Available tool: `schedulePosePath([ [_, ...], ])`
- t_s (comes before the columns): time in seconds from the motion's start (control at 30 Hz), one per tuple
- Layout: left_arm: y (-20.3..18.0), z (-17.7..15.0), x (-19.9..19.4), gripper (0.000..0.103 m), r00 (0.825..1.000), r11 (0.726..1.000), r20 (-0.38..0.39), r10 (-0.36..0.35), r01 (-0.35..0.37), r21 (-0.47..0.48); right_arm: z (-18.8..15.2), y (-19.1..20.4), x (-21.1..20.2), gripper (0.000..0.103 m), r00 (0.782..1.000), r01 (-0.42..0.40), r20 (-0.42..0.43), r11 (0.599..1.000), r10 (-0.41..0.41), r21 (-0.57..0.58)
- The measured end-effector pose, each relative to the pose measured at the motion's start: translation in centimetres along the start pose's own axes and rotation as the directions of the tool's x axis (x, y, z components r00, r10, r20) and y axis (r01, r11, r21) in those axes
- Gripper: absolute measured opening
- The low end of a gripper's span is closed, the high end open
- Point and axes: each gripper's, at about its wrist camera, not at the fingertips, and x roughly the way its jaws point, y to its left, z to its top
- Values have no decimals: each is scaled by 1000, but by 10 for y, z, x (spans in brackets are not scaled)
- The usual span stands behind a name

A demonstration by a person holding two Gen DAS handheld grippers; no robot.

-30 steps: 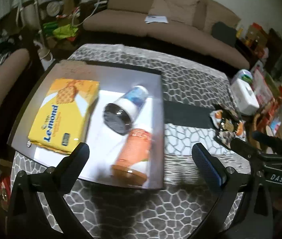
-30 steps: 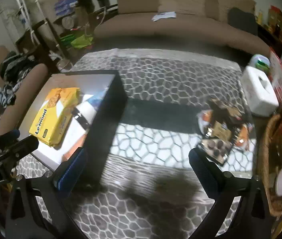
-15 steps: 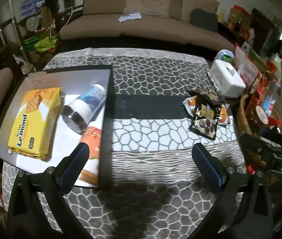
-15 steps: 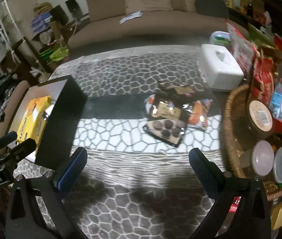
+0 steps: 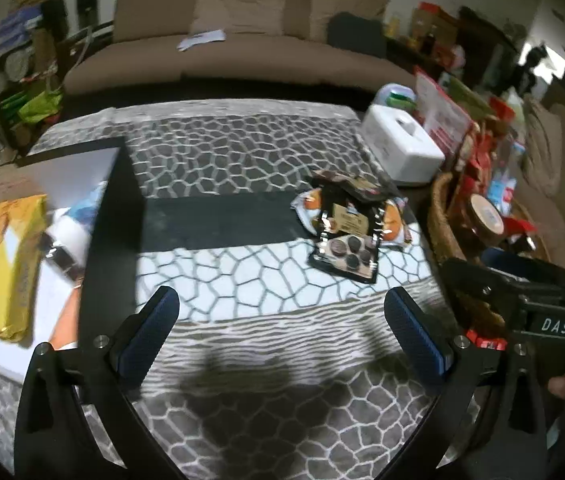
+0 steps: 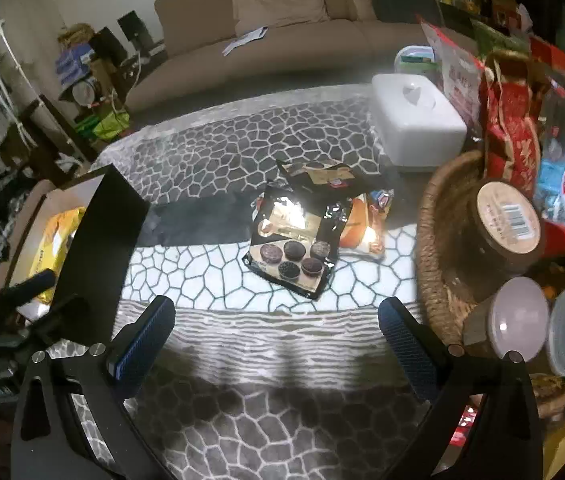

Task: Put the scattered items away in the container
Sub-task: 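Move both tools toward the black Quaker sachets on the table, then grasp a black Quaker sachet with the right tool and lift it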

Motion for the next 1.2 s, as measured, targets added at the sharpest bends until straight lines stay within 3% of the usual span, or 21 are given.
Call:
schedulePosePath([
  [0.1,-2,-3,16,103,1000,1000,-4,-26,26,-15,-8,-4,7,103,999,-22,45,1000,22,-6],
  [0.33,-3,-4,68,102,999,1000,-44,-27,28,3,-17,-10,27,97,993,36,112,996,-27,-76],
  [0.4,-3,-2,87,102,998,999,-55,-37,37,4,-9,-15,29,93,992,43,125,995,-31,-89],
  [0.63,-17,7,136,98,993,997,-95,-65,68,29,35,-31,50,92,995,25,103,995,-15,-93],
  [0.73,-20,12,152,96,991,996,-107,-83,86,25,50,-47,63,89,993,-98,73,995,96,23],
  [0.87,-24,16,168,87,987,994,-125,-96,101,33,67,-69,83,74,975,-221,44,952,217,210],
  [1.03,-24,17,181,82,986,995,-137,-93,99,32,77,-86,110,63,965,-250,22,893,261,375],
  [1.2,-23,14,191,74,982,994,-158,-101,107,32,80,-87,123,62,971,-217,-4,882,241,419],
])
